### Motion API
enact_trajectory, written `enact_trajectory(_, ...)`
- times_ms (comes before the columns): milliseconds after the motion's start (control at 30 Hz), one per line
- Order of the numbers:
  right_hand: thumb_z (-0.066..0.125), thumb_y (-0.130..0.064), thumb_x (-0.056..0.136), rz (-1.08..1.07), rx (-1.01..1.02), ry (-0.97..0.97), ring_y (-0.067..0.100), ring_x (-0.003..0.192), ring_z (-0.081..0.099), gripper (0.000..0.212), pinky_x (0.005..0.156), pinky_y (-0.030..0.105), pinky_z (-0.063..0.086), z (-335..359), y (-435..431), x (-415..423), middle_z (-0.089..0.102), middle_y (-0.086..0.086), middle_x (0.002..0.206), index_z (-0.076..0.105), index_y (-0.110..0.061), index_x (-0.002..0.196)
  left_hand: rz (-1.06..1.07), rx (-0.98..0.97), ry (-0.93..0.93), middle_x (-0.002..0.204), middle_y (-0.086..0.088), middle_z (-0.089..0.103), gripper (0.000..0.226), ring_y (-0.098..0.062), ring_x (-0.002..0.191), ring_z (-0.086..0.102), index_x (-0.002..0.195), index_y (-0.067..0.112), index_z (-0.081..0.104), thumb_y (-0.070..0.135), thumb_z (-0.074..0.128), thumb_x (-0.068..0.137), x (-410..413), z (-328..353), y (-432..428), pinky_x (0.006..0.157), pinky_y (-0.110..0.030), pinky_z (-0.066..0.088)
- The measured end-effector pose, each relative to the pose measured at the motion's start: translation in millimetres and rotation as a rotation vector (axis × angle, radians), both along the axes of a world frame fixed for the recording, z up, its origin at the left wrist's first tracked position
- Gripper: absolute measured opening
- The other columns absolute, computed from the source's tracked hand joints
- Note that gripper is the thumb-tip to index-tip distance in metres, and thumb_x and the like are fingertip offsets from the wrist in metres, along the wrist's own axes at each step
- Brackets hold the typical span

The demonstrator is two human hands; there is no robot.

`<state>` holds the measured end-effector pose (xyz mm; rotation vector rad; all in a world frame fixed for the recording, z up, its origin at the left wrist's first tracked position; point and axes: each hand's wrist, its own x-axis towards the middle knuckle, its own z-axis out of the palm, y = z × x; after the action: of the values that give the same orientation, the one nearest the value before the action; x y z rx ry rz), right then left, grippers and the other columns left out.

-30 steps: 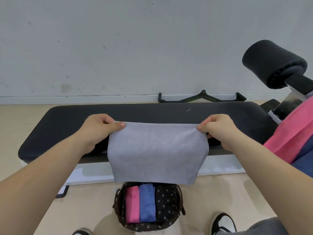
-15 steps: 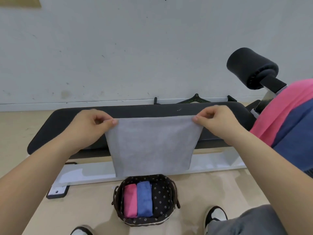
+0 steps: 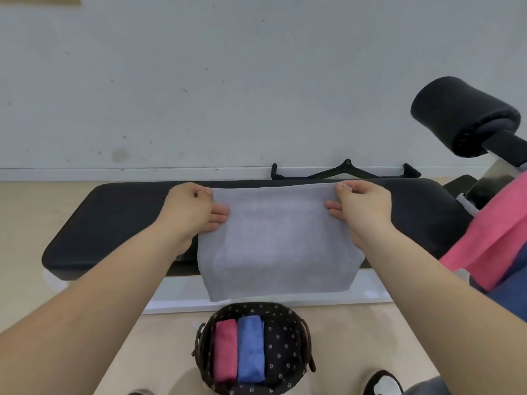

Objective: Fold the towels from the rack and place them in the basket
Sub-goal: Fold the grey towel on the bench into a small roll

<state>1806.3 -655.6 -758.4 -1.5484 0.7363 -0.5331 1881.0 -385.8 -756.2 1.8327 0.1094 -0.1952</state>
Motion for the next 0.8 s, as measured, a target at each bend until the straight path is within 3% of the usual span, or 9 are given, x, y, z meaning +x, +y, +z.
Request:
enact_trajectory(100, 0.064, -0.015, 0.099, 0.008, -0.065, 0.050, 0.024, 0.083, 0.077, 0.019, 0.085, 0.042, 0.064, -13, -1, 23, 0.075, 0.005, 0.089, 0.070, -0.024, 0.084, 0.003, 0.049, -0.042, 0.093, -0.010, 0.078, 0.024, -0.025, 0.094, 0.076, 0.112, 0.009, 0.060, 0.025, 0.042, 0.109, 26, -16, -11, 0.090, -0.043, 0.062)
enact_trajectory(200, 0.056, -0.014, 0.103, 0.025, -0.117, 0.072, 0.026, 0.087, 0.073, 0.025, 0.087, 0.039, 0.061, -23, -6, 46, 0.073, 0.006, 0.084, 0.066, -0.026, 0.083, 0.018, 0.075, -0.082, 0.093, -0.005, 0.078, 0.021, -0.022, 0.098, 0.074, 0.104, 0.013, 0.060, 0.022, 0.041, 0.107, 54, -25, -21, 0.095, -0.047, 0.059)
enact_trajectory(333, 0.054, -0.015, 0.103, 0.084, -0.162, 0.060, 0.018, 0.085, 0.068, 0.019, 0.079, 0.027, 0.055, -32, -17, 76, 0.073, 0.005, 0.088, 0.073, -0.015, 0.105, 0.003, 0.082, -0.126, 0.096, 0.002, 0.077, 0.015, -0.019, 0.101, 0.072, 0.101, 0.020, 0.058, 0.023, 0.044, 0.106, 84, -32, -31, 0.095, -0.046, 0.058)
enact_trajectory(433, 0.051, -0.013, 0.103, 0.165, -0.177, 0.080, 0.016, 0.100, 0.069, 0.029, 0.077, 0.019, 0.051, -36, -20, 87, 0.071, 0.002, 0.106, 0.068, -0.020, 0.126, 0.009, 0.095, -0.113, 0.098, 0.003, 0.077, 0.012, -0.021, 0.102, 0.071, 0.106, 0.020, 0.059, 0.023, 0.049, 0.101, 97, -37, -31, 0.091, -0.042, 0.057)
enact_trajectory(533, 0.046, -0.006, 0.102, 0.293, -0.185, 0.086, 0.005, 0.109, 0.062, 0.055, 0.070, 0.004, 0.048, -34, -22, 84, 0.060, -0.005, 0.130, 0.047, -0.033, 0.151, -0.026, 0.158, -0.109, 0.114, 0.005, 0.070, 0.038, -0.020, 0.111, 0.065, 0.135, 0.019, 0.054, 0.022, 0.058, 0.097, 99, -37, -28, 0.096, -0.037, 0.055)
enact_trajectory(633, 0.050, -0.006, 0.101, 0.375, -0.484, 0.093, 0.010, 0.146, 0.039, 0.054, 0.108, 0.014, 0.035, -30, -18, 75, 0.032, -0.005, 0.164, 0.048, -0.027, 0.151, -0.103, 0.261, -0.190, 0.125, 0.009, 0.060, 0.053, -0.012, 0.114, 0.059, 0.151, 0.021, 0.041, 0.020, 0.059, 0.101, 88, -34, -23, 0.101, -0.031, 0.046)
enact_trajectory(667, 0.053, -0.009, 0.101, 0.397, -0.602, 0.100, 0.010, 0.146, 0.037, 0.047, 0.109, 0.014, 0.031, -28, -14, 69, 0.036, -0.004, 0.161, 0.056, -0.024, 0.144, -0.143, 0.333, -0.253, 0.123, 0.009, 0.060, 0.046, -0.011, 0.109, 0.060, 0.144, 0.022, 0.048, 0.020, 0.060, 0.100, 80, -32, -20, 0.098, -0.030, 0.047)
enact_trajectory(733, 0.057, -0.016, 0.099, 0.476, -0.785, 0.132, 0.010, 0.133, 0.048, 0.029, 0.104, 0.017, 0.037, -23, 0, 56, 0.056, -0.007, 0.139, 0.070, -0.023, 0.124, -0.245, 0.540, -0.413, 0.107, 0.011, 0.064, 0.018, -0.009, 0.096, 0.062, 0.115, 0.024, 0.066, 0.022, 0.062, 0.097, 66, -30, -11, 0.084, -0.027, 0.049)
enact_trajectory(800, 0.060, -0.025, 0.098, 0.615, -0.916, 0.206, 0.013, 0.124, 0.053, 0.022, 0.103, 0.034, 0.046, -17, 23, 38, 0.062, -0.009, 0.124, 0.072, -0.026, 0.115, -0.393, 0.715, -0.552, 0.093, 0.014, 0.060, 0.006, -0.008, 0.087, 0.059, 0.089, 0.027, 0.067, 0.027, 0.064, 0.094, 43, -28, -3, 0.074, -0.027, 0.048)
